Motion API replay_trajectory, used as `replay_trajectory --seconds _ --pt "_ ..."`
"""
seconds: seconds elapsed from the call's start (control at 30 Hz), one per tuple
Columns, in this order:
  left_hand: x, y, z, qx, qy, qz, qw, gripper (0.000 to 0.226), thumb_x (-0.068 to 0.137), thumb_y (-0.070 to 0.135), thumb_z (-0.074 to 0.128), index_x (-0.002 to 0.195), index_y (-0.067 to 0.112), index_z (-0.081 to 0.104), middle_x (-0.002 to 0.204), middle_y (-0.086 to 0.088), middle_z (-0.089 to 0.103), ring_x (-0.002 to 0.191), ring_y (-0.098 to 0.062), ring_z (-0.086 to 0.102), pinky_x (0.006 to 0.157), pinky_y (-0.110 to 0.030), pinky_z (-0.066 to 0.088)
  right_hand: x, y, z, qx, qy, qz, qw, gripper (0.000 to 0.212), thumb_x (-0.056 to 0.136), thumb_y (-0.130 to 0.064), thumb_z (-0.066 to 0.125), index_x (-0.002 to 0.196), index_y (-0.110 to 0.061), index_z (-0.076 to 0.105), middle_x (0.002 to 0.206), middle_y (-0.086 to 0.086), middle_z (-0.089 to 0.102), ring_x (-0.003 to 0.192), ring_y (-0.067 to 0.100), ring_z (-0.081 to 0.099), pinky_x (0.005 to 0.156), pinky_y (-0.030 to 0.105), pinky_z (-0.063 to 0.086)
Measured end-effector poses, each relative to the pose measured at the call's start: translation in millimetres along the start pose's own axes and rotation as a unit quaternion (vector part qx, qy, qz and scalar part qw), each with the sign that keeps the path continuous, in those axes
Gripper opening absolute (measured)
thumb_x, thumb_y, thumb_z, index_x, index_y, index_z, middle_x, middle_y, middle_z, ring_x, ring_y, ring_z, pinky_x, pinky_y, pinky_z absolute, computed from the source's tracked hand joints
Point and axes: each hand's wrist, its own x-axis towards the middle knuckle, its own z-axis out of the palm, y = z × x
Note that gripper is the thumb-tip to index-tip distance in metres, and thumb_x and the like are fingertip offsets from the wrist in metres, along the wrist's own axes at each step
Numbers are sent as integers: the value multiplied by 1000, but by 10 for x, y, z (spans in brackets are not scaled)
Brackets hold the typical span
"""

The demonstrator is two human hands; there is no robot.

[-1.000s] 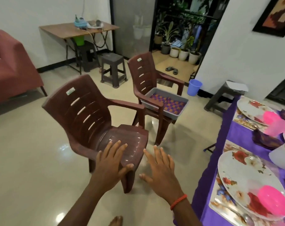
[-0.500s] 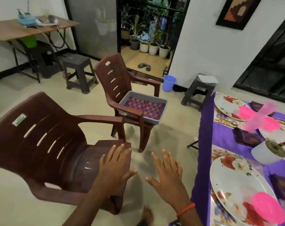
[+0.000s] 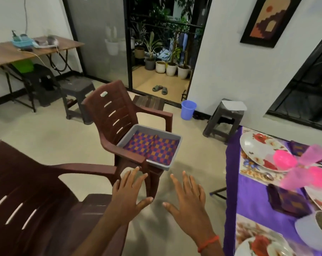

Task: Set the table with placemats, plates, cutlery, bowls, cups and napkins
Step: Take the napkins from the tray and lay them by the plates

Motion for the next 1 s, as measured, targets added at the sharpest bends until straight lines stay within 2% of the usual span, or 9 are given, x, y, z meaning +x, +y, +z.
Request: replay_trajectory --seconds 0.23,0.33,0.53,0.67,0.8,0.9,1.0 --pt "604 161 222 -1 -18 12 1000 95 79 95 13 158 44 17 171 11 -4 158 -16 -11 124 -60 13 575 440 25 22 -1 7 1000 87 93 -65 50 155 -46 -9 167 -3 -18 152 21 -23 119 41 -10" --pt "835 141 228 -9 -24 9 1000 97 79 96 12 159 42 18 171 11 -4 158 -17 -10 124 -62 11 814 517 56 26 -16 8 999 87 93 -65 51 155 -46 -7 168 -2 -15 153 22 -22 121 44 -8" --pt "1501 24 245 -12 -23 -2 1000 97 80 94 11 159 38 20 171 7 2 158 -20 -3 122 -61 14 1489 660 39 19 -42 -4 999 86 94 -65 50 154 -46 -8 168 -1 -14 153 23 -21 121 46 -6" --pt "2134 -121 280 -16 -57 -13 998 94 81 88 22 159 37 17 171 4 2 158 -22 -6 123 -61 12 2116 793 104 14 -46 -9 999 83 94 -67 48 156 -44 -3 169 1 -9 153 23 -19 123 48 -3" --pt "2776 -315 300 -23 -75 -34 996 83 92 75 44 159 34 19 171 4 4 158 -21 -5 123 -59 10 2826 864 196 5 -70 -10 997 83 93 -67 49 157 -41 2 169 2 -5 154 25 -13 123 50 1" --pt "3114 -483 313 -28 -96 -43 994 87 86 83 31 158 35 21 170 6 6 158 -20 -4 124 -59 13 3262 880 252 10 -85 -7 996 82 93 -68 48 157 -39 6 169 5 0 155 27 -9 123 50 3" --pt "3434 -706 399 -28 -110 -44 993 94 78 90 16 152 34 33 169 7 13 158 -20 -1 124 -59 15 3635 891 344 24 -101 9 995 83 93 -69 47 156 -40 2 169 5 -1 155 26 -10 124 50 2"
